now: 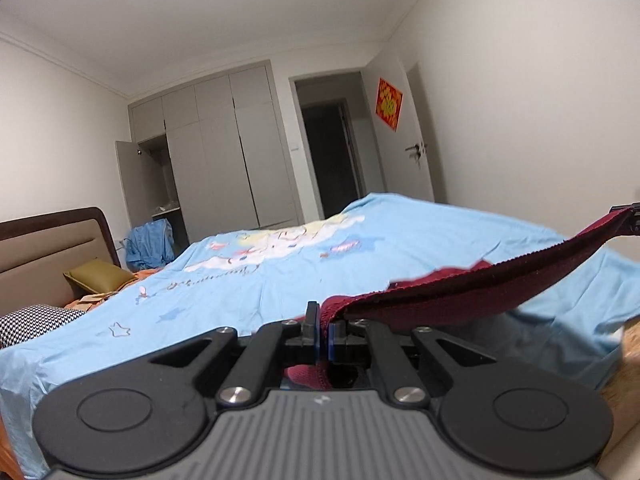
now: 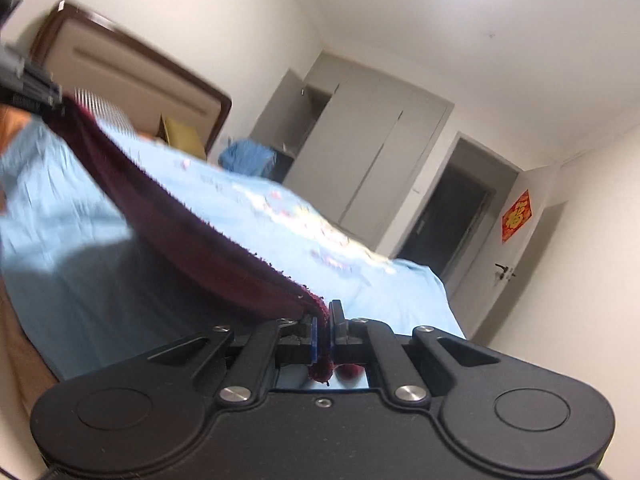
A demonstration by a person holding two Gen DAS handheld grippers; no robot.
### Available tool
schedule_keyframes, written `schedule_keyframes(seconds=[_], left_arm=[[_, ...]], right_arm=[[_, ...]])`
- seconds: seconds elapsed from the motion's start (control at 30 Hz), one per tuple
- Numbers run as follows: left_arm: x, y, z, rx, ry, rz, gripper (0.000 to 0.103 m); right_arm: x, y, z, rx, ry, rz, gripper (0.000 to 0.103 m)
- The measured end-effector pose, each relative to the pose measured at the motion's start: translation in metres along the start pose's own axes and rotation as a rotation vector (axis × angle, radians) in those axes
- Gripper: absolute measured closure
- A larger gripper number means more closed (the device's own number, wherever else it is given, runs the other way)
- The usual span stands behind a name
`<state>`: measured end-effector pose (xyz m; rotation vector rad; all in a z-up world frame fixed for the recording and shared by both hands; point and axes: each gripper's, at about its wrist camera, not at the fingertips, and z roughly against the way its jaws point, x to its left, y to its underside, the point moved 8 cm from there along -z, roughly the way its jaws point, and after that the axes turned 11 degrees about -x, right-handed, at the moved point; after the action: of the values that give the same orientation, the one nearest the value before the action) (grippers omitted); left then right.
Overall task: Fold small clothes
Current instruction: 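Lift the hem with both grippers and fold it toward the collar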
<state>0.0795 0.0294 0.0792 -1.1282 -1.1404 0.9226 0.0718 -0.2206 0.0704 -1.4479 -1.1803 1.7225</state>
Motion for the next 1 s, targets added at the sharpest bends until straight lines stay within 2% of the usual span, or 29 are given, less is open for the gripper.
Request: schedule_keyframes(seconds=[0.17,0.23,0.33,0.5,0.73,1.0], left_arm=[[0.012,-0.025,0.015,-0.013,0.013,0.035,0.100],[0.015,-0.029,0.011,-0.006,0.021,0.042,0.100],[0.015,-0.030,-0.004,0.003,0.015,0.001,0.100],[0.022,-0.029,-0.053,0.049,-0.001,-0.006,0.099],[0.042,-0.032,-0.134,0.095,-0.010,0.039,0.099],[0.047,-0.005,-0.221,0.197,-0.011,-0.030,0.099]], right_arm=[[-0.017,-0.032,0.010,-0.036,-0.022,-0.034,0.099],[-0.025,-0.036,0.003,-0.034,-0.030,-0.050,0.099],[-0.036,-0.037,-0.017,-0.019,-0.033,-0.049,0.099],[-0.048,-0.038,-0.067,0.020,-0.044,-0.020,0.098],[-0.069,-0.029,-0.162,0.095,-0.035,-0.021,0.097],[-0.073,0.008,-0.258,0.216,-0.055,-0.037,0.097]])
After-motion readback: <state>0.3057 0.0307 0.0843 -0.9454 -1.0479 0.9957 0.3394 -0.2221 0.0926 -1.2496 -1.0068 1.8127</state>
